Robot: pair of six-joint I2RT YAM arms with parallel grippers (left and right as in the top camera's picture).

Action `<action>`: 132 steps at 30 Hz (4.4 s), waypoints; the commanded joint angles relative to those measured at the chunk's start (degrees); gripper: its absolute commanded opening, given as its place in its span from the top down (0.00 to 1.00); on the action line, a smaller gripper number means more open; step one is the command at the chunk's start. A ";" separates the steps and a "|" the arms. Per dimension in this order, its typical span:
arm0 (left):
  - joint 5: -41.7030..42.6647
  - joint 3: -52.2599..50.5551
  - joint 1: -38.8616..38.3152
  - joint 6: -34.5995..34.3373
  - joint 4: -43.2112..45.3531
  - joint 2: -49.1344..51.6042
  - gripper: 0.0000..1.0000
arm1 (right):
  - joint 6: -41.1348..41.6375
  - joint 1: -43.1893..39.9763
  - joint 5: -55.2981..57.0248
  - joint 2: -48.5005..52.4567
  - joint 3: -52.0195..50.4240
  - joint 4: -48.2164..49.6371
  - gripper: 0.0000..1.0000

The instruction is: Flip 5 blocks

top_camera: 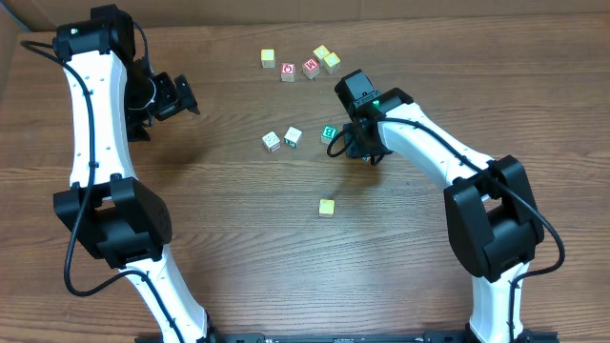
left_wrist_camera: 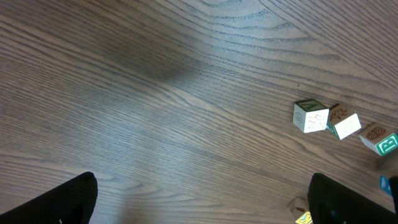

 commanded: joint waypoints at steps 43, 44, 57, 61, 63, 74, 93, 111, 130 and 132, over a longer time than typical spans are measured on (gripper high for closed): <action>-0.15 0.46 -0.39 -0.79 0.04 -1.66 0.00 | 22.21 5.31 -4.00 -1.66 -2.78 1.01 0.52; -0.15 0.46 -0.39 -0.79 0.04 -1.66 0.00 | 23.08 5.31 -3.98 -1.66 -2.78 1.07 0.48; -0.15 0.46 -0.39 -0.76 0.04 -1.66 0.00 | 22.80 5.31 -3.93 -1.66 -2.84 0.94 0.62; -0.15 0.46 -0.39 -0.79 0.04 -1.66 0.00 | 22.64 5.31 -2.47 -1.66 -2.84 0.92 0.62; -0.15 0.46 -0.39 -0.76 0.04 -1.66 0.00 | 22.32 5.31 -2.23 -1.66 -2.84 0.92 0.62; -0.15 0.46 -0.39 -0.79 0.04 -1.66 0.00 | 22.40 5.31 -5.29 -1.66 -2.84 -0.35 0.55; -0.15 0.46 -0.39 -0.79 0.04 -1.66 0.00 | 20.79 4.42 -10.80 -9.20 5.38 -19.43 0.75; -0.15 0.46 -0.39 -0.79 0.07 -1.66 0.00 | 24.74 8.44 -13.86 -11.41 -6.08 -17.51 0.82; -0.15 0.46 -0.39 -0.79 0.04 -1.66 0.00 | 24.09 9.84 -13.70 -11.41 -7.98 -19.50 0.82; -0.15 0.46 -0.39 -0.79 0.04 -1.66 0.00 | 24.06 10.16 -13.79 -11.41 -7.98 -21.55 0.96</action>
